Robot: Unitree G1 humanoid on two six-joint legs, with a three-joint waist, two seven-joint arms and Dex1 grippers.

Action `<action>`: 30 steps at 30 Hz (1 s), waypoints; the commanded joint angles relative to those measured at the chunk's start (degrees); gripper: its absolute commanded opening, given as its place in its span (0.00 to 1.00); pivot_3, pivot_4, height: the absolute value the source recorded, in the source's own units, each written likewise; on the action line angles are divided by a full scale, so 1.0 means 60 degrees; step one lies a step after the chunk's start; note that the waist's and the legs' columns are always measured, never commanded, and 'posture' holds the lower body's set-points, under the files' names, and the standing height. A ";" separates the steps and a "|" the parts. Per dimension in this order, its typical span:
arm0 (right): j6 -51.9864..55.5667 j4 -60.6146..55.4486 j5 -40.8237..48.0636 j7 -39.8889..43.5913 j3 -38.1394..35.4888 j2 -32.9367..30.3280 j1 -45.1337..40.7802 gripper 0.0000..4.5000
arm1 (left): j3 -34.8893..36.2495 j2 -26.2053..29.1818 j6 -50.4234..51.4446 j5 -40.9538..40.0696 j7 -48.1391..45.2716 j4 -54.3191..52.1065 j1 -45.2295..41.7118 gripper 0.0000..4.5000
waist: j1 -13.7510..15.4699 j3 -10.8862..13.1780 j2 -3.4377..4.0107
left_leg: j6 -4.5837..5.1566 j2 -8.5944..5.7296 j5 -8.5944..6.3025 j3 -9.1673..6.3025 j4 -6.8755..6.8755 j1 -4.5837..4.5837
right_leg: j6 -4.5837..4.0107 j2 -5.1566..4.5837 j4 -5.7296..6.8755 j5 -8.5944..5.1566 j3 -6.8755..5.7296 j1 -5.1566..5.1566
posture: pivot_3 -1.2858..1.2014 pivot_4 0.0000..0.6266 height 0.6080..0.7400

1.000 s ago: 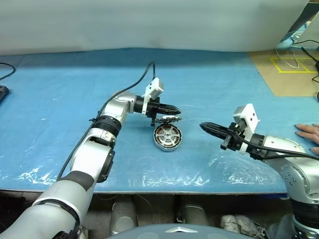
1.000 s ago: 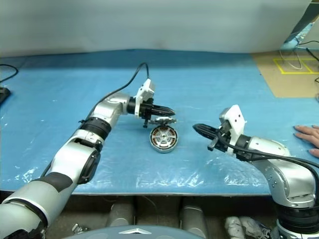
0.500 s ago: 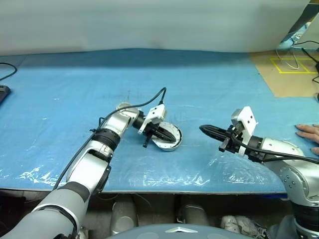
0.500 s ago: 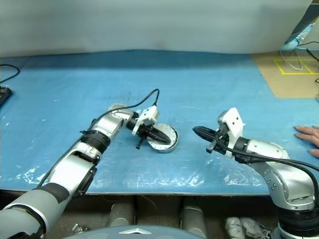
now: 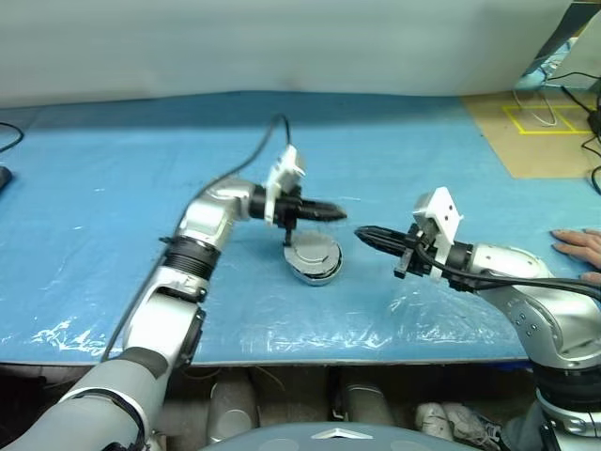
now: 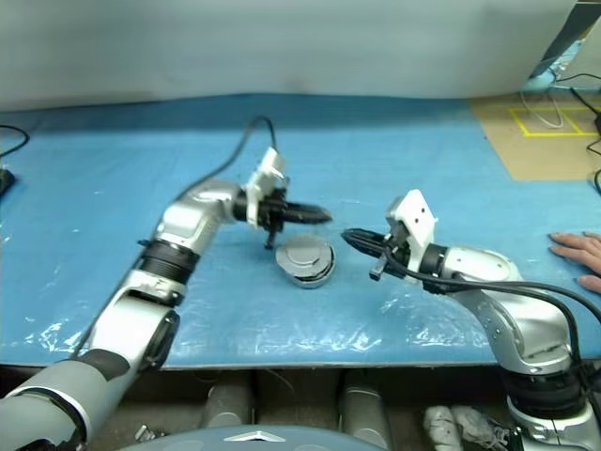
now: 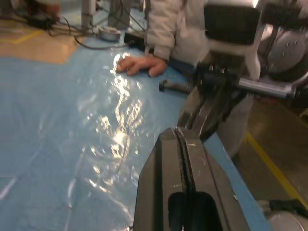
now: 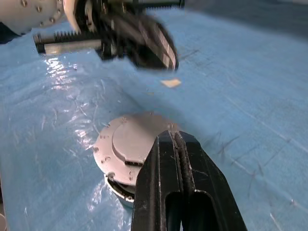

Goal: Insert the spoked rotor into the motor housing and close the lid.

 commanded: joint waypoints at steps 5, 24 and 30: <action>-0.1224 0.1412 -0.1235 0.0333 0.1746 0.0563 -0.0769 0.36 | -0.0075 0.2550 -0.0553 0.0340 -0.0398 -0.1804 0.2046 0.00 | -0.0152 -0.0002 0.0015 | -0.0002 -0.0002 0.0000 0.0000 -0.0017 0.0017 | 0.0002 0.0001 -0.0007 0.0001 -0.0005 -0.0005 | 0.52 0.24 1.00; -0.3389 0.4165 -0.3307 0.1975 0.3497 0.1099 -0.1932 1.00 | 0.1077 0.3412 0.1298 -0.1526 0.2213 -0.5528 0.5695 0.00 | -0.0187 0.0011 0.0012 | -0.0004 0.0032 -0.0002 0.0000 0.0024 -0.0010 | -0.0011 0.0006 0.0011 -0.0006 -0.0037 -0.0025 | 0.52 0.24 1.00; -0.3763 0.4337 -0.3772 0.1914 0.3550 0.1316 -0.1803 1.00 | 0.0950 0.3367 0.1024 -0.1480 0.2203 -0.5188 0.5609 0.00 | -0.0188 0.0011 0.0012 | -0.0004 0.0033 -0.0002 0.0002 0.0031 -0.0005 | -0.0011 0.0007 0.0017 -0.0006 -0.0032 -0.0025 | 0.52 0.24 1.00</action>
